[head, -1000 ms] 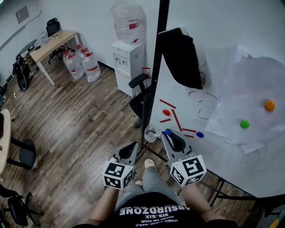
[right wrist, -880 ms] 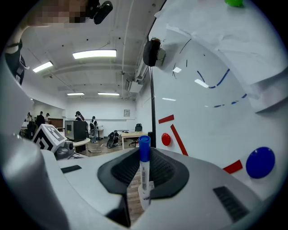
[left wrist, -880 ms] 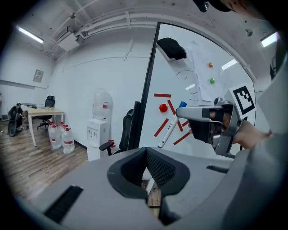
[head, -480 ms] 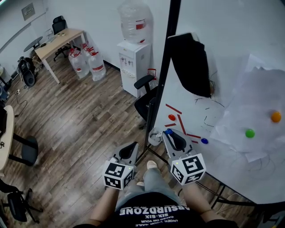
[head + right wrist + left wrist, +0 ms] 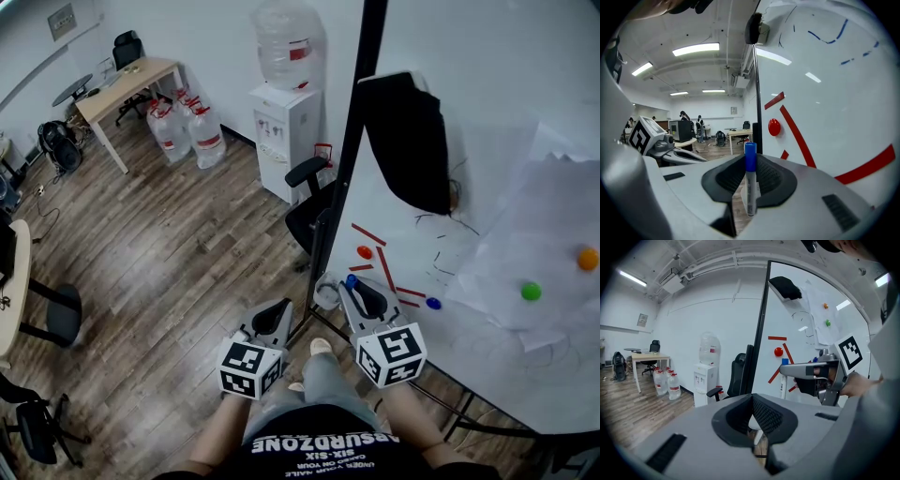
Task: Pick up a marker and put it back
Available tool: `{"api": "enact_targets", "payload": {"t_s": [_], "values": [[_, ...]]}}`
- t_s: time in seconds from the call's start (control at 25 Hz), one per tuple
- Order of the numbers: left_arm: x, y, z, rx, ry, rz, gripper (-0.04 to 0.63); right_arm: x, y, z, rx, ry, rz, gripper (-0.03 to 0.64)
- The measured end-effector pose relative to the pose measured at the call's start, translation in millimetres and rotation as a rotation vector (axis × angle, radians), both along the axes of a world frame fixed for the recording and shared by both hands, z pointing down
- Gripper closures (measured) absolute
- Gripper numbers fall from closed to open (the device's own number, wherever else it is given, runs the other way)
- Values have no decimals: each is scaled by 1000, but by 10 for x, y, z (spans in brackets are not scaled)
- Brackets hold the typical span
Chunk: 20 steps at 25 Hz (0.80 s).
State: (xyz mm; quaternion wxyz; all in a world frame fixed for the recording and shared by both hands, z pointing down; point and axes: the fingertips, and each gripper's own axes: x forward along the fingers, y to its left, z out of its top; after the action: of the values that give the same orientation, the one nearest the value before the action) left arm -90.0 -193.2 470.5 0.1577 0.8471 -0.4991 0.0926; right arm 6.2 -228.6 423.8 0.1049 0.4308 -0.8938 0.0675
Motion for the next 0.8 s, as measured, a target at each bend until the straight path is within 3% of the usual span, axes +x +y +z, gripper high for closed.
{"api": "enact_targets", "payload": {"t_s": [0.8], "values": [[20,-31,54,-12,-3,-8,588,-66,-85,313,-62,9,-25,554]]}}
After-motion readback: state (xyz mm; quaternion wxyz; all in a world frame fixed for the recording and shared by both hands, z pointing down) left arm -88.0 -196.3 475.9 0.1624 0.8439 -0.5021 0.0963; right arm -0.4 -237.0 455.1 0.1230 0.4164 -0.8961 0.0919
